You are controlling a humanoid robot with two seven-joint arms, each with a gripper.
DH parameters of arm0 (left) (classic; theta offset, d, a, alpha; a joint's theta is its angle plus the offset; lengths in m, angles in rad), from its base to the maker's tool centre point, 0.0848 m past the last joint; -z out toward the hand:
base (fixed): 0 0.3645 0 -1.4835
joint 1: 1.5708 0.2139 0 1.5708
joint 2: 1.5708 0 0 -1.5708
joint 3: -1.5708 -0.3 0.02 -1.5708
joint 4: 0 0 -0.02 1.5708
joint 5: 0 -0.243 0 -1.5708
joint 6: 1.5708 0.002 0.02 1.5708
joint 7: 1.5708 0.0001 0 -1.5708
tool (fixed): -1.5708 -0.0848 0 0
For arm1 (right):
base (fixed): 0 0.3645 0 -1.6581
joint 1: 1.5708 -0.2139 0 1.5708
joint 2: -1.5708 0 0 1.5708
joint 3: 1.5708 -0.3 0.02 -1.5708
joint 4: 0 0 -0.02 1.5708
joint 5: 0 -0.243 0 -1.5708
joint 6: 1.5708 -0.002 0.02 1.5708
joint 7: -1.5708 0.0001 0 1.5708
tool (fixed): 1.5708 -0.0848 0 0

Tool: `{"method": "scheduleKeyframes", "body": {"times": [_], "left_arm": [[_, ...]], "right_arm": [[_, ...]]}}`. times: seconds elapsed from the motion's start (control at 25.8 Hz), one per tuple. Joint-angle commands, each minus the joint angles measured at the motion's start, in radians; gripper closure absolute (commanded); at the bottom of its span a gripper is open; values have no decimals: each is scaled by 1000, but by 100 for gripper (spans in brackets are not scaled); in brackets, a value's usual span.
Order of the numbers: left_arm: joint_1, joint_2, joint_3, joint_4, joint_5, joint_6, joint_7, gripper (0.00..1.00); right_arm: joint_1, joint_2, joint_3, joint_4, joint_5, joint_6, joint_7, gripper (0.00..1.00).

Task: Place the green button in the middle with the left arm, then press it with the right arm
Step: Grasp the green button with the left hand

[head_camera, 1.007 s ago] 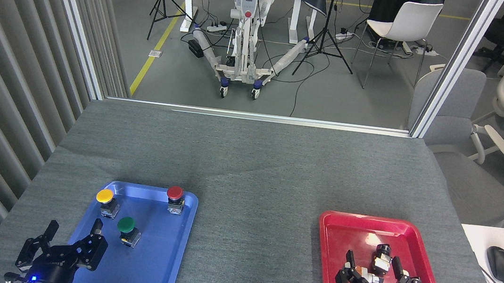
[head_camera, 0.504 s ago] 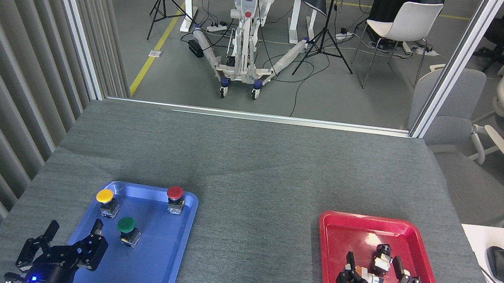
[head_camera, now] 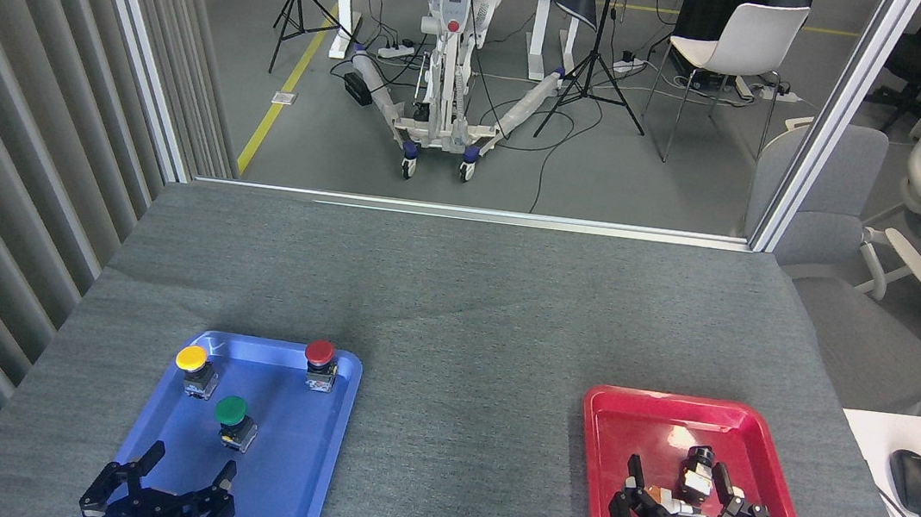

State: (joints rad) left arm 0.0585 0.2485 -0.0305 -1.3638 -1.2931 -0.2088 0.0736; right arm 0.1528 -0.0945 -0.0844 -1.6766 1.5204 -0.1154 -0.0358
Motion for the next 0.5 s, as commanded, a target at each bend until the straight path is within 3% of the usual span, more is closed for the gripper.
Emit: {"method": "scheduleKeyframes", "body": {"times": [0.0,0.27,0.46], "left_arm": [[-49,-11,-20,60,-23,-3,-2,2],[-203,-66,-69,239,-29,5,0,2],[-247,-87,-75,316,-48,8,2,2]], "right_arm": [[-7,-2,0,1,0,7,0,0],[-24,12,0,1,0,5,0,0],[-29,33,2,0,0,7,0,0]]}}
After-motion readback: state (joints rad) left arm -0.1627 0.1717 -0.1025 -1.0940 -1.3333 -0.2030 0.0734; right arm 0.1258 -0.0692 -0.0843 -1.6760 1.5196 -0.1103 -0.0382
